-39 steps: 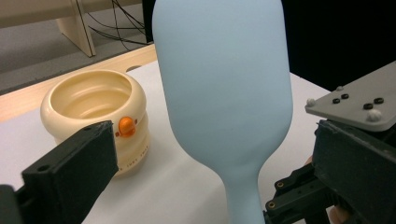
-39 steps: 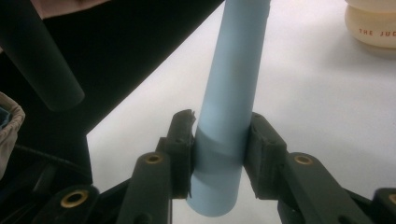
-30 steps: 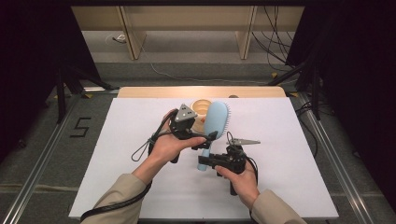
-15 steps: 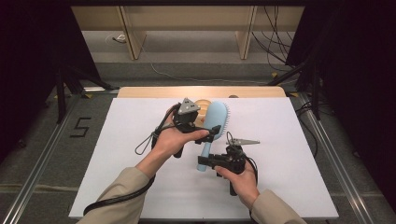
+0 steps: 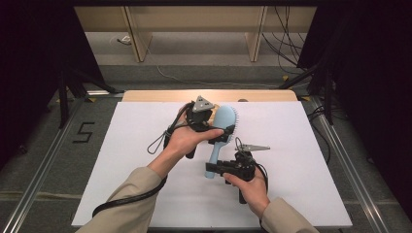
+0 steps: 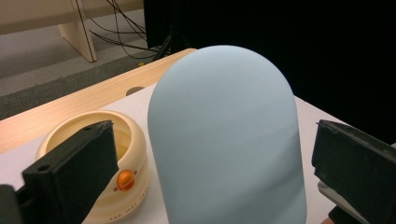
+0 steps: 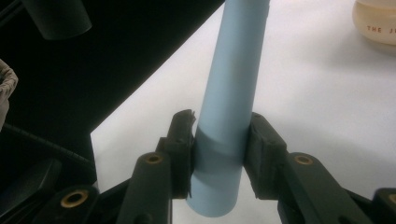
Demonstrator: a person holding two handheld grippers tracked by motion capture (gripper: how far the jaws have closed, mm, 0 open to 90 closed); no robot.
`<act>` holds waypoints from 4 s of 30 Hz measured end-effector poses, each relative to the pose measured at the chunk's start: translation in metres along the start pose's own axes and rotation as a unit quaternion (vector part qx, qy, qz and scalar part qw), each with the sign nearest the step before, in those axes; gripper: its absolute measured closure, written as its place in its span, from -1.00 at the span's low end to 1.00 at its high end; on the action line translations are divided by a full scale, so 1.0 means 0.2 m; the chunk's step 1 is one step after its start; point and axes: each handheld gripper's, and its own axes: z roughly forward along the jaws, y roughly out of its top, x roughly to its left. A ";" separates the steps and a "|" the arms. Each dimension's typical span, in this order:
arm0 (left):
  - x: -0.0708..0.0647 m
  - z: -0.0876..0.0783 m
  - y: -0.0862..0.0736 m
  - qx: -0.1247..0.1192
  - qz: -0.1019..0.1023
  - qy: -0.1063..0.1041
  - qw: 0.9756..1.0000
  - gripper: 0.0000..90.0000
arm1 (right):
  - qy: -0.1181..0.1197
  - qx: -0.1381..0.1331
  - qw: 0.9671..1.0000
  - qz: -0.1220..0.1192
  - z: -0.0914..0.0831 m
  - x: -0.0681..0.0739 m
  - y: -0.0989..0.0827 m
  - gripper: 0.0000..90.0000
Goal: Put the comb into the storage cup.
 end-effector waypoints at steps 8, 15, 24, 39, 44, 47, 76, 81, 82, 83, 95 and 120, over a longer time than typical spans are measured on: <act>0.00 0.03 0.02 0.000 -0.002 0.001 1.000 -1.00 | 0.001 0.003 1.000 0.002 0.00 0.00 0.00 0.47; -0.01 0.05 0.03 0.002 -0.006 -0.004 1.000 -1.00 | 0.001 0.002 1.000 0.000 0.00 0.00 0.00 0.47; -0.02 0.07 0.04 0.004 -0.008 -0.003 1.000 -0.97 | 0.002 0.003 1.000 0.000 0.00 0.00 0.00 0.47; -0.01 0.09 0.04 0.009 -0.016 -0.004 1.000 -0.86 | 0.003 0.004 1.000 0.000 0.00 0.01 0.00 0.47; 0.00 0.09 0.03 0.008 -0.019 -0.006 1.000 -0.81 | 0.003 0.003 1.000 0.000 0.00 0.01 0.00 0.47; 0.00 0.10 0.03 0.010 -0.022 -0.007 1.000 -0.77 | 0.003 0.004 1.000 0.000 0.00 0.00 0.00 0.47; 0.00 0.08 0.01 -0.001 -0.023 -0.015 1.000 -0.60 | -0.001 0.004 1.000 -0.005 0.01 0.00 0.00 0.47; -0.02 0.08 0.00 -0.006 -0.016 -0.017 1.000 -0.59 | -0.004 0.005 1.000 -0.009 0.01 0.00 0.00 0.47; -0.02 0.08 0.00 -0.007 -0.016 -0.016 1.000 -0.59 | -0.004 0.005 1.000 -0.010 0.01 0.00 -0.01 0.47; -0.02 0.08 0.00 -0.007 -0.016 -0.016 1.000 -0.59 | -0.005 0.005 1.000 -0.010 0.01 0.00 -0.01 0.47; -0.03 0.04 -0.01 -0.030 -0.009 -0.015 0.999 -0.58 | -0.020 -0.001 0.999 -0.024 0.01 0.00 0.00 0.41; -0.03 0.01 -0.02 -0.068 0.006 0.025 0.997 -0.57 | -0.094 -0.043 0.991 -0.084 -0.02 0.02 0.03 -0.41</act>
